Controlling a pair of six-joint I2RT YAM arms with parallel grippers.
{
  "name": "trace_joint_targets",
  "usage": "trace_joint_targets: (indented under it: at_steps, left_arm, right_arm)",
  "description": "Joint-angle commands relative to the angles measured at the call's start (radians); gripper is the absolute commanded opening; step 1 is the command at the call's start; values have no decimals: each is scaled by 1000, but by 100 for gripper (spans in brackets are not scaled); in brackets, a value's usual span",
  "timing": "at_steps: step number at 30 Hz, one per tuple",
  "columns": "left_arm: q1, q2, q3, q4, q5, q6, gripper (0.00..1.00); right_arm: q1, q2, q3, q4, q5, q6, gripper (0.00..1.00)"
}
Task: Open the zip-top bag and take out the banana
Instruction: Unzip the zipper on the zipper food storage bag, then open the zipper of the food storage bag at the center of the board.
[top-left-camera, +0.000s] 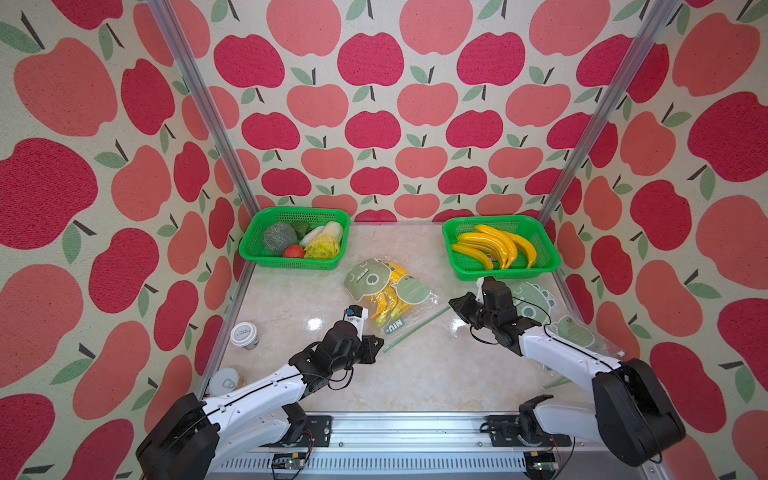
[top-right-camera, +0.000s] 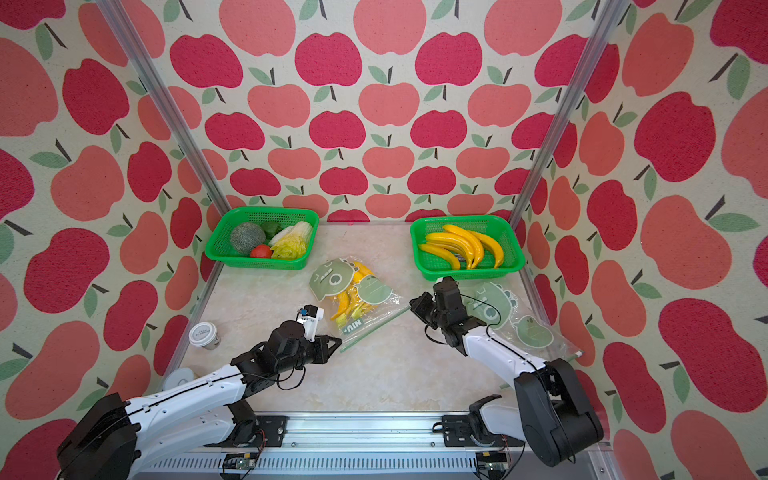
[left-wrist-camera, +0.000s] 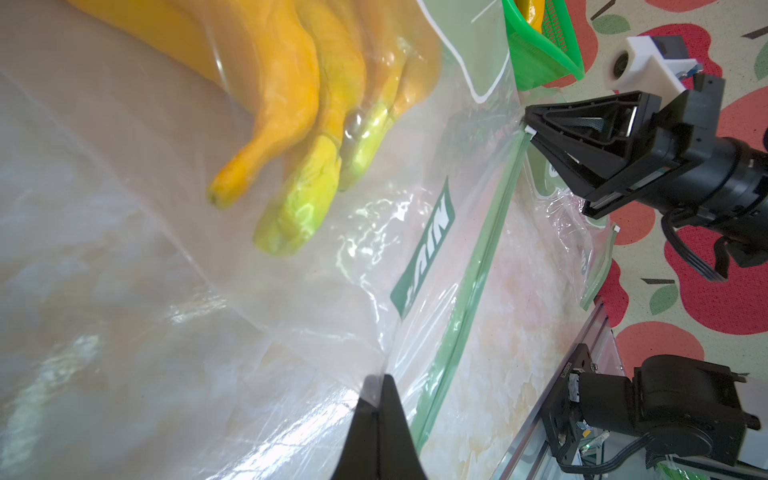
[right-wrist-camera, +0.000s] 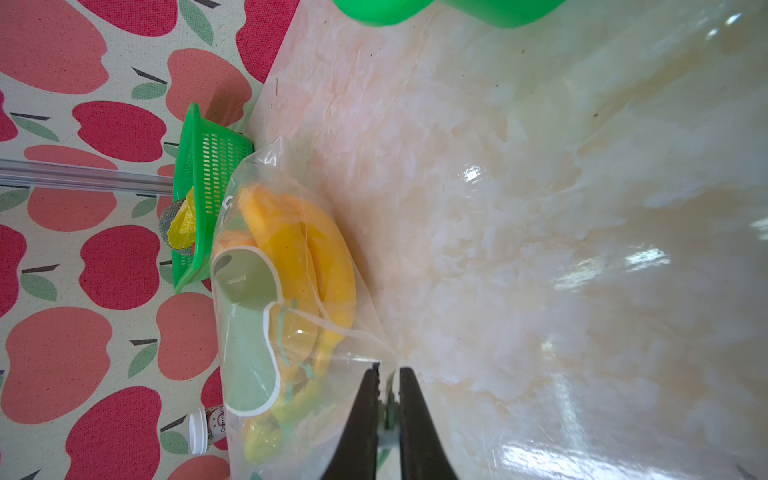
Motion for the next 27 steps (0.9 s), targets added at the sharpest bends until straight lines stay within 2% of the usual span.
trace_joint_targets:
  at_steps: [1, 5, 10, 14, 15, 17, 20, 24, 27]
  left_arm:
    - [-1, 13, -43, -98, -26, 2, 0]
    - [-5, 71, -22, -50, -2, -10, 0]
    - [-42, 198, 28, 50, 16, -53, 0]
    - [-90, 282, 88, 23, -2, -39, 0]
    - [-101, 293, 108, -14, -16, -32, 5]
    - [-122, 300, 158, -130, -61, -6, 28]
    - [-173, 254, 211, -314, -171, 46, 52]
    - [-262, 194, 301, -540, -350, 128, 72]
    - [-347, 216, 390, -624, -499, 218, 91]
  right_arm:
    - [-33, -20, 12, -8, 116, -59, 8]
    - [6, 5, 21, 24, 74, -73, 17]
    - [75, 16, -13, 64, 71, -63, 42]
    - [95, 23, -58, 70, 82, -41, 46]
    - [95, 17, -70, 71, 83, -37, 46]
    - [95, -9, -90, 54, 106, -37, 46]
    - [95, -66, -87, -28, 166, -66, 46]
    - [95, -137, -84, -113, 245, -122, 47]
    - [95, -182, -97, -138, 276, -149, 47]
